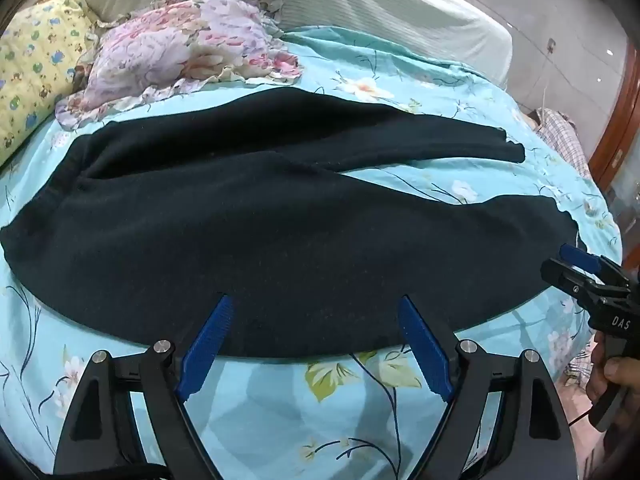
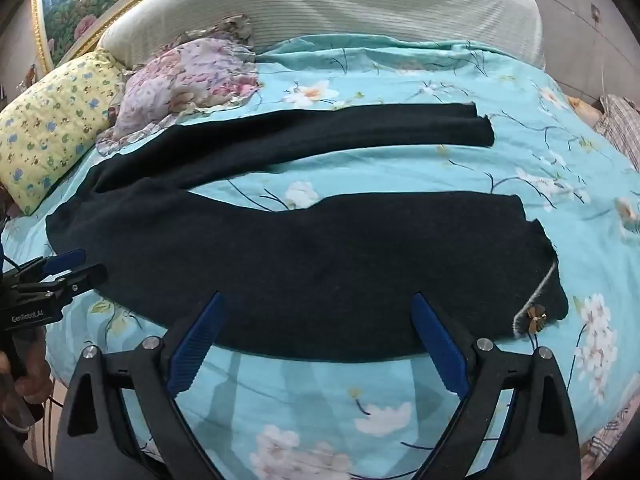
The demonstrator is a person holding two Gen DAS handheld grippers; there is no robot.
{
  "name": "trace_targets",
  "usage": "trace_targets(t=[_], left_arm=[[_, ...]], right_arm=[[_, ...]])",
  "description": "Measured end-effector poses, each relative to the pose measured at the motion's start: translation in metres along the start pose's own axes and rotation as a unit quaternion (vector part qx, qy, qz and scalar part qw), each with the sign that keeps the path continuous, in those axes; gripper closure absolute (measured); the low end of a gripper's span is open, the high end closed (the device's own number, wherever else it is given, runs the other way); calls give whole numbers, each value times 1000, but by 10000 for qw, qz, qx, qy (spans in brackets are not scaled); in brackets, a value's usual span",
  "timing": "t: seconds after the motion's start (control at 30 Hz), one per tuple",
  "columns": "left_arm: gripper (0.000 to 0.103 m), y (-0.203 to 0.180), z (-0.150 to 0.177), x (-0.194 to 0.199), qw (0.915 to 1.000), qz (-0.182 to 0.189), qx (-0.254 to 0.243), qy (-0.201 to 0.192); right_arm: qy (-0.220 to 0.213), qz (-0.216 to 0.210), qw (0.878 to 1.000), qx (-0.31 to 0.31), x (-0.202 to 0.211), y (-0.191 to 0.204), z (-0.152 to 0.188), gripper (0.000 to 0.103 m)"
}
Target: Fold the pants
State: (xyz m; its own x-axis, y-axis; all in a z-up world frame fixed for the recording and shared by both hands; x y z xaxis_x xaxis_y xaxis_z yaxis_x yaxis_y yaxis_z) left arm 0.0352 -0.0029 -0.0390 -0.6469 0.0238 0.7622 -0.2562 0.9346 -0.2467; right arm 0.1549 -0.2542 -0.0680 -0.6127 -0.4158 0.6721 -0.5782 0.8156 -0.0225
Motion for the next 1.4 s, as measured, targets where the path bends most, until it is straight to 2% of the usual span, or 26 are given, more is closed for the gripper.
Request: trace_targets(t=[0.13,0.2,0.43,0.73,1.13,1.4], left_arm=[[17,14,0,-3,9999,98,61,-1],[17,15,2,-2,9999,106,14,-16],[17,6,1,-1,10000,21,-17,35],[17,4,1,-3,10000,-18,-58,80],[17,2,0,-5,9995,-273,-123,14],[17,2,0,-5,9996,-270,-122,28]], right_arm=[[42,86,9999,-83,-8,-10,-3,9],[-114,247,9996,99,-3,2,-5,9],[-139,-22,9999,12,0,5,3,9],[-157,-27,9999,-26,0,6,-2,9],[-214,-50,9997,-47,2,6,-1,9],[-215,-69,9997,-80,0,6,-1,9]])
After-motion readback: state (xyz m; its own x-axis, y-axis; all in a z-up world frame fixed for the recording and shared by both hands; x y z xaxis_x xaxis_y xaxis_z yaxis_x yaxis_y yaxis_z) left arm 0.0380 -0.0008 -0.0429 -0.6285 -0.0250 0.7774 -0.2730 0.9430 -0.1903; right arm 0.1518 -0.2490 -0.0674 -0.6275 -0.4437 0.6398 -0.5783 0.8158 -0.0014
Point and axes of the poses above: each gripper's, at about its wrist camera, not at the fingertips, and x roughly against the way its jaws point, y to its left, z to its underside, the point moved 5 cm from there along -x, roughly the way its jaws point, and after that the axes turned 12 degrees about x, right-handed, at the moved point
